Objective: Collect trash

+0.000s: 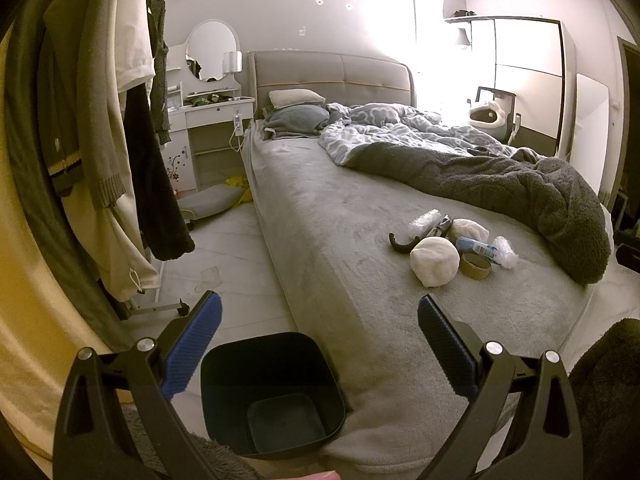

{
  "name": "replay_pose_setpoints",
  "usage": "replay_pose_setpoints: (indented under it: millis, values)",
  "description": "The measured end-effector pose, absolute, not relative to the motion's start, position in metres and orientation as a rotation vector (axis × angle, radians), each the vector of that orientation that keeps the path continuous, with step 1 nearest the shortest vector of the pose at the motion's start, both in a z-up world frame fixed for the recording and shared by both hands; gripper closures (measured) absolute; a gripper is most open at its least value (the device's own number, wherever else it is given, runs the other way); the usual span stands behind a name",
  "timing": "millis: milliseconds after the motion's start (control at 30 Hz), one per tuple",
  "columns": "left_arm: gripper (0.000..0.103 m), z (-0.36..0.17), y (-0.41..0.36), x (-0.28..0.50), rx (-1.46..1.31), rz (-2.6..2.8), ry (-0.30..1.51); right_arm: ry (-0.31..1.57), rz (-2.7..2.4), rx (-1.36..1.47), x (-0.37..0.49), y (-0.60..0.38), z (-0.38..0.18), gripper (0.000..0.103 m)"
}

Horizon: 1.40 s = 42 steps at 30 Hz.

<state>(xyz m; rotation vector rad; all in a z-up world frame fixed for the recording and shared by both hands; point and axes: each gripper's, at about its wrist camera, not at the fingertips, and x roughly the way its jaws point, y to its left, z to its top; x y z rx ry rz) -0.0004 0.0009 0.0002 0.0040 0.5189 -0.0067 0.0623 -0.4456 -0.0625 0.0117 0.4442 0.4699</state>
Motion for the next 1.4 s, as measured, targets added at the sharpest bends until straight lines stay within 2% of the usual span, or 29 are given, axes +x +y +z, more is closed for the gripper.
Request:
replay_pose_setpoints:
  millis: [500, 867, 1100, 1167, 1233, 1400]
  values:
    - [0.003, -0.002, -0.013, -0.001, 0.015, -0.063, 0.507, 0.525, 0.434, 0.001, 0.075, -0.438, -0.079, 0.003]
    - [0.004, -0.011, -0.02, 0.017, -0.009, -0.126, 0.523, 0.587, 0.412, 0.058, 0.115, -0.432, -0.089, 0.004]
    - [0.005, -0.025, -0.023, 0.047, -0.05, -0.194, 0.594, 0.665, 0.377, 0.09, 0.154, -0.43, -0.108, 0.025]
    - [0.008, -0.026, -0.024, 0.054, -0.055, -0.204, 0.595, 0.682, 0.382, 0.089, 0.164, -0.429, -0.113, 0.027]
    - [0.015, -0.029, -0.025, 0.063, -0.055, -0.213, 0.608, 0.699, 0.373, 0.084, 0.176, -0.428, -0.12, 0.03]
    - [0.017, -0.039, -0.031, 0.083, -0.071, -0.259, 0.644, 0.741, 0.322, 0.121, 0.205, -0.441, -0.136, 0.037]
